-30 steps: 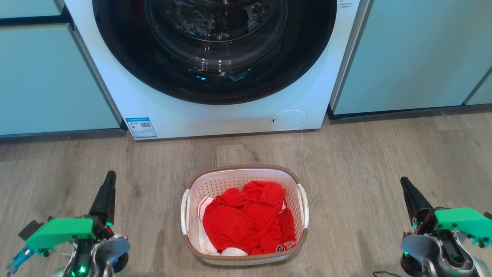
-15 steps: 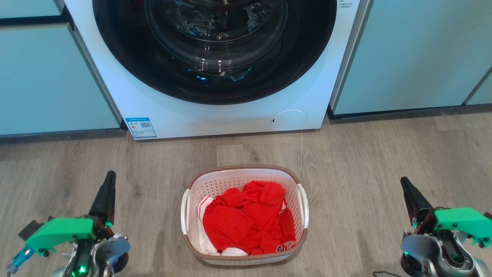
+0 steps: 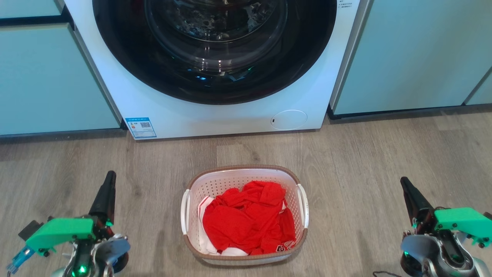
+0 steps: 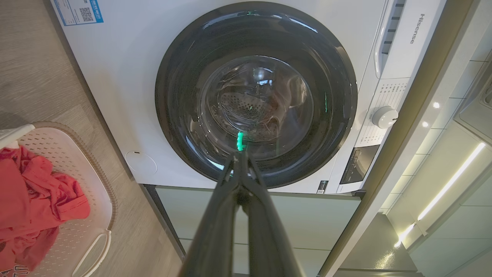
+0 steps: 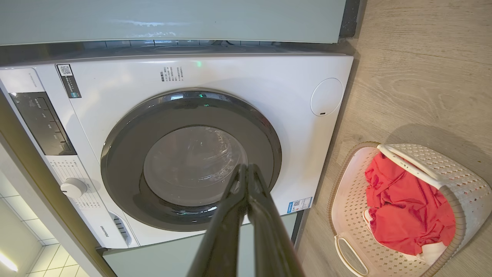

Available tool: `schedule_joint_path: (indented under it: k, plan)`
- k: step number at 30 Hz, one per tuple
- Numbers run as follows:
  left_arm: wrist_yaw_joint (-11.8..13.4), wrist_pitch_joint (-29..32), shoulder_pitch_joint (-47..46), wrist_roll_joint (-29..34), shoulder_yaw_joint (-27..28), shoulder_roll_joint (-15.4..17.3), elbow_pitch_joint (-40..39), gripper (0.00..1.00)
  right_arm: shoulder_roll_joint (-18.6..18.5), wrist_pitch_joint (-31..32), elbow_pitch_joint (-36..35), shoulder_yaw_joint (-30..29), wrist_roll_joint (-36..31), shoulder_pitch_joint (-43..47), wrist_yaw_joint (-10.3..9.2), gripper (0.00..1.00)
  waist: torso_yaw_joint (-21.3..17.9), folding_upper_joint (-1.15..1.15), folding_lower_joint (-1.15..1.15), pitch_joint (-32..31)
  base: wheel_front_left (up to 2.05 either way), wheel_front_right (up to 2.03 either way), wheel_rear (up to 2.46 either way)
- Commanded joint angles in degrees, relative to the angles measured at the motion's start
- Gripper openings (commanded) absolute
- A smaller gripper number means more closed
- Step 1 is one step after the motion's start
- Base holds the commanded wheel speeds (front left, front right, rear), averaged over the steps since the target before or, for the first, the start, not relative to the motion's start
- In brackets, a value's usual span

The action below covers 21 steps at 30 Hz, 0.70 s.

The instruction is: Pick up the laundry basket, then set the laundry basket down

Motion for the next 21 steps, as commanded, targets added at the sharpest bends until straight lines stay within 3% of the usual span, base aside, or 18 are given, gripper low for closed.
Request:
schedule_joint_path:
  k: [1,21]
  plan:
    - [-0.4,0.5,-3.2,0.5,2.1,0.3,-1.7,0.0,-0.4,0.5,-1.8,0.9,-0.6,-2.7,0.16,0.0,0.0,0.0,0.0,0.0,0.0,0.0,0.0]
    - [-0.4,0.5,-3.2,0.5,2.1,0.3,-1.7,0.0,-0.4,0.5,-1.8,1.0,-0.6,-2.7,0.16,0.0,0.0,0.0,0.0,0.0,0.0,0.0,0.0]
